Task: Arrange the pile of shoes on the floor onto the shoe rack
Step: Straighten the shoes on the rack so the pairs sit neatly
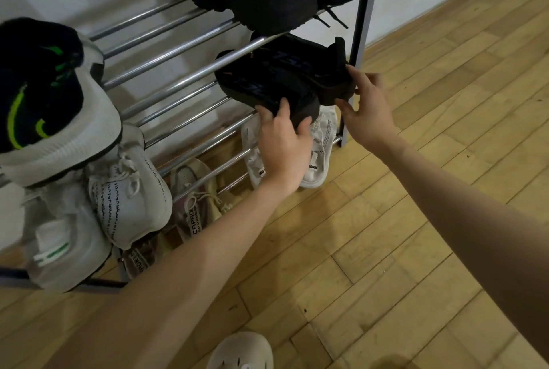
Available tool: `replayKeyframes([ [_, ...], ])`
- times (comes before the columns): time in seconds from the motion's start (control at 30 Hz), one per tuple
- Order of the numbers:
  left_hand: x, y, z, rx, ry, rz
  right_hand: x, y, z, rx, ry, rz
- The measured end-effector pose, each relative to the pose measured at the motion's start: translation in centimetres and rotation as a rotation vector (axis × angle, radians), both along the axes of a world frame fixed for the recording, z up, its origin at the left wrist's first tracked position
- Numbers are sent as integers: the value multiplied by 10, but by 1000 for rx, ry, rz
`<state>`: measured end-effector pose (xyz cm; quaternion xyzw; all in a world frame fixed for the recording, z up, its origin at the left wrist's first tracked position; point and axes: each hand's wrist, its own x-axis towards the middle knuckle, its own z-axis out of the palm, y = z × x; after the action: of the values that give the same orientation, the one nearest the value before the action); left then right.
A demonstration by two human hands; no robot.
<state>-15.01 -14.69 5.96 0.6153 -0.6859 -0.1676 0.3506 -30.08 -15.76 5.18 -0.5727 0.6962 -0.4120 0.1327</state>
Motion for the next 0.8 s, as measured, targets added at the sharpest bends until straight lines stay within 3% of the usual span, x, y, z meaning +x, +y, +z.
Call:
replayKeyframes([
  [0.33, 9, 13, -6, -40, 30, -76, 7, 12, -14, -35, -77, -92],
  [0.43, 30, 42, -24, -272, 4, -179, 13, 28, -40, 95, -103, -141],
  [0.53, 57, 66, -56, -285, -108, -304, 20, 44, -67, 332, -123, -98],
  [0.63, 76, 68, -79, -90, -169, -188, 34, 50, -83, 552, -251, -77],
  [0.8, 78, 39, -81, 561, 172, 233, 56, 36, -96, 711, -776, -166],
])
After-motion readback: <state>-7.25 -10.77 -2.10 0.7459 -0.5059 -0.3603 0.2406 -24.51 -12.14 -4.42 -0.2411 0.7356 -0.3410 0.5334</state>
